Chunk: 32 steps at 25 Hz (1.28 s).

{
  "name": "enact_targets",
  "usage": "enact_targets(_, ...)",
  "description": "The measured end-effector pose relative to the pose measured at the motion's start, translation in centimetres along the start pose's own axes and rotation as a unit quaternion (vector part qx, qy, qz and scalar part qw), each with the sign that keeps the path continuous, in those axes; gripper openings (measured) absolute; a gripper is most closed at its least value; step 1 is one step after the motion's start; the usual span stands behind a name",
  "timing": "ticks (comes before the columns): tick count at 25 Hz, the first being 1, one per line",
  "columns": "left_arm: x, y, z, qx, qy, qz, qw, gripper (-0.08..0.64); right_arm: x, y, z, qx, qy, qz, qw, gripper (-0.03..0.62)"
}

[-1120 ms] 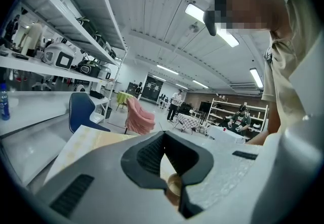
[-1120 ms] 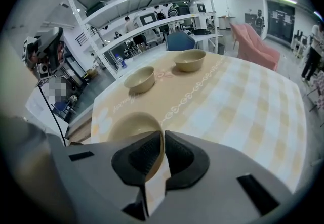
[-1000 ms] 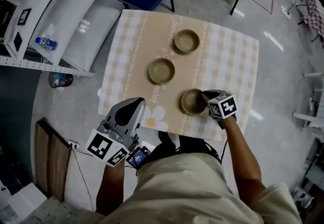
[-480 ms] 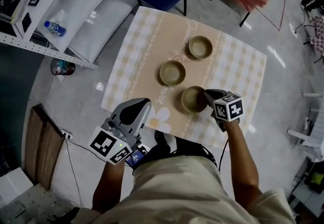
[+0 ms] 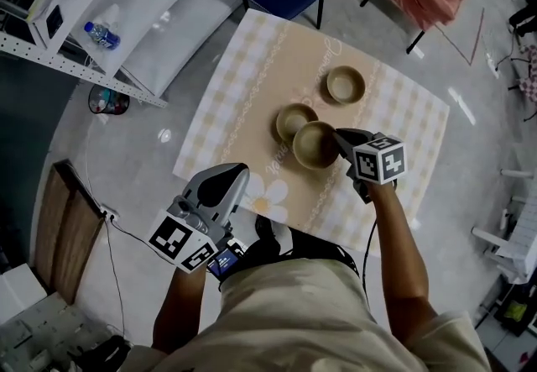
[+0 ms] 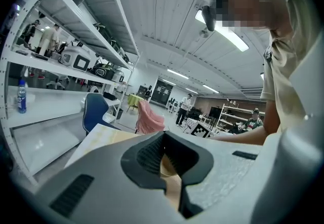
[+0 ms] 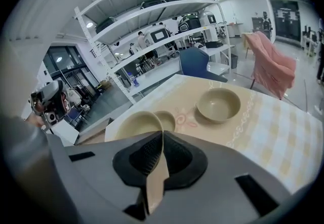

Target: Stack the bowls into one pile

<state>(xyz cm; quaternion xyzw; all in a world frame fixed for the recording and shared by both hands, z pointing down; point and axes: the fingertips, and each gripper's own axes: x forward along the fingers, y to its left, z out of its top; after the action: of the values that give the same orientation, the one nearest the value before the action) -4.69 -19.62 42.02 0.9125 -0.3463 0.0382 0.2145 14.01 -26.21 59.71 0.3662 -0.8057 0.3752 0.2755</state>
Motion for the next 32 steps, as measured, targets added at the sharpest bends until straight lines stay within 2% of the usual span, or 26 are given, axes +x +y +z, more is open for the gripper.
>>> enact_targets(14, -0.4, 1.7, -0.4, -0.011, 0.000, 0.021, 0.9997, 0.006, 5.3, -0.6, 3.1, -0.007, 0.010, -0.001, 1.000, 0.012)
enact_targets(32, 0.8, 2.0, -1.1, -0.019, 0.007, 0.026, 0.9994, 0.005, 7.8, -2.1, 2.3, -0.020, 0.034, -0.007, 0.999, 0.012)
